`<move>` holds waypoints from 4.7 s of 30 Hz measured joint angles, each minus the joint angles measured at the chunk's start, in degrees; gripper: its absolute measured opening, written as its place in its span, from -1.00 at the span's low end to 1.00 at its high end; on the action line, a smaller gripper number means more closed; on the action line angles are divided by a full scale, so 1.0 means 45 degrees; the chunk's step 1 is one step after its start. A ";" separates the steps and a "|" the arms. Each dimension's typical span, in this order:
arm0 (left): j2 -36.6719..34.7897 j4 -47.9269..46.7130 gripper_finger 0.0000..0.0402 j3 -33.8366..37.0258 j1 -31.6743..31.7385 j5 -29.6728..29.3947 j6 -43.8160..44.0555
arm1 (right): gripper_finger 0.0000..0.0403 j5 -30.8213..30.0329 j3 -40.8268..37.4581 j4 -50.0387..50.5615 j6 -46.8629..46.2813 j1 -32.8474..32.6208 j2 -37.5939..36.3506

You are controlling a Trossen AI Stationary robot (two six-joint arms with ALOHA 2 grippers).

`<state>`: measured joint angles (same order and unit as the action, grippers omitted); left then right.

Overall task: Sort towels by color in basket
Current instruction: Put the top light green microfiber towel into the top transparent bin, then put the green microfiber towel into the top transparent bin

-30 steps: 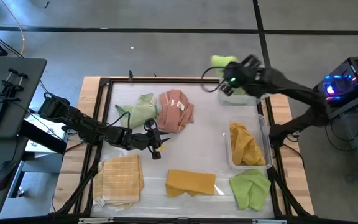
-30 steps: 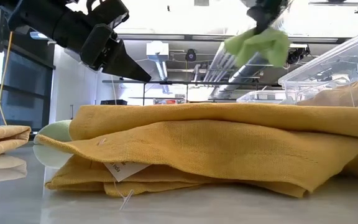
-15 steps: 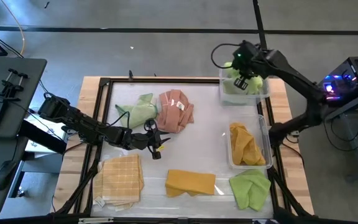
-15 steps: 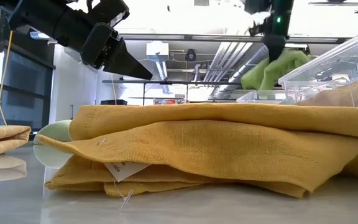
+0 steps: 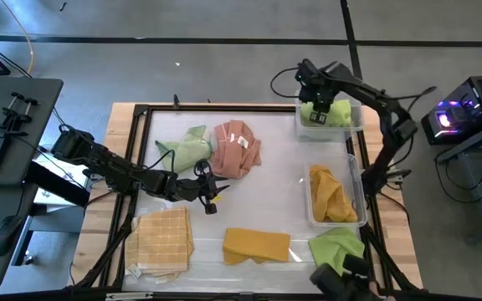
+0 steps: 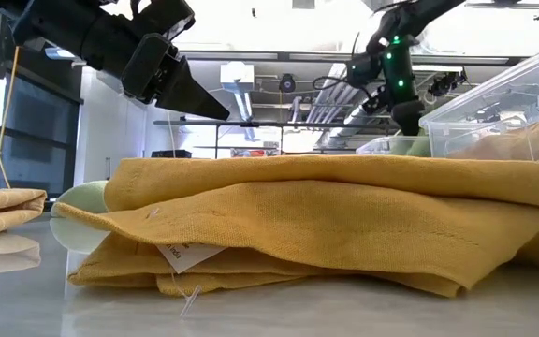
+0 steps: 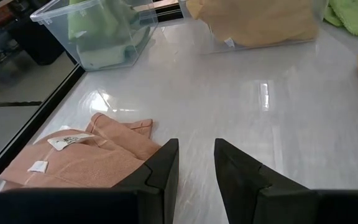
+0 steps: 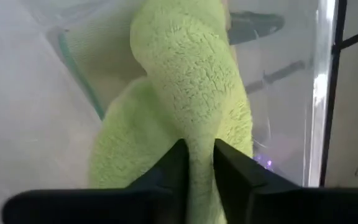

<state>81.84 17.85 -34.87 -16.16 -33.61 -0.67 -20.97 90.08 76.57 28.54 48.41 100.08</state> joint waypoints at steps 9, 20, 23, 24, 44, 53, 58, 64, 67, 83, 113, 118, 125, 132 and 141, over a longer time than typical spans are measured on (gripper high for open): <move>0.0000 0.0000 -0.55 0.0000 -0.0001 0.0000 0.0000 | -0.27 0.1803 0.0000 -0.0082 -0.2150 0.0546 -0.0497; 0.0000 0.0000 -0.55 0.0000 0.0000 -0.0003 0.0015 | -0.44 0.3233 0.0005 0.0321 -0.3816 0.1515 -0.1423; 0.0000 0.0000 -0.55 0.0000 -0.0001 0.0004 0.0120 | -0.49 0.3041 -0.0250 0.0371 -0.3954 0.1667 -0.1309; 0.0000 0.0000 -0.55 0.0000 -0.0001 0.0023 0.0126 | -0.51 0.2635 -0.0480 0.0244 -0.3935 0.1669 -0.1309; 0.0000 0.0015 -0.55 0.0000 -0.0001 0.0035 0.0107 | -0.57 -0.2025 -0.3374 -0.3126 -0.3004 0.0399 -0.3158; -0.0069 -0.1626 -0.55 0.0001 -0.0178 -0.1940 0.0815 | -0.57 0.3574 -0.6141 -0.8125 -0.4886 -0.0743 -0.6308; -0.0777 -0.4918 -0.55 0.0005 -0.0677 -0.5484 0.2830 | -0.57 0.3996 -0.8651 -1.1628 -0.6448 -0.3232 -0.8762; -0.2630 -0.7616 -0.55 0.0005 -0.0262 -0.5074 0.4376 | -0.57 0.3342 -1.1309 -1.6195 -0.7761 -0.7172 -1.0560; -0.3746 -0.9237 -0.55 0.0005 -0.0204 -0.4536 0.4745 | -0.57 0.1561 -1.1966 -1.7753 -0.8016 -0.9252 -1.0656; -0.6892 -1.1901 -0.12 0.1193 0.0266 -0.3844 0.6141 | -0.57 -0.0099 -1.2089 -1.9652 -0.6596 -1.3852 -0.7655; -0.6838 -0.8729 -0.20 0.5126 0.3224 0.1705 0.9124 | -0.15 -0.0010 -0.8786 -2.1783 -0.5990 -1.3844 -0.1022; -0.6836 -0.8180 -0.85 0.5309 0.2828 0.1785 0.8682 | -0.15 -0.0896 -0.8785 -2.2196 -0.5285 -1.3840 0.0350; -0.6840 -0.6739 -0.93 0.4861 0.1965 0.1794 0.7888 | -0.15 -0.0067 -0.8773 -2.5142 -0.3990 -1.3879 0.1573; -0.6917 -0.5392 -0.97 0.3858 0.0527 0.2373 0.7018 | 0.01 0.1112 -0.7466 -2.5026 -0.3594 -1.3540 0.1494; -0.6902 -0.1980 -0.99 0.3852 -0.0416 0.4853 0.3740 | 0.32 0.2889 -0.5337 -2.2406 -0.0913 -1.2802 0.1836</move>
<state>50.78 8.94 -17.54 -18.03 -11.77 16.16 -7.97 66.07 -24.26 24.43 -9.20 108.35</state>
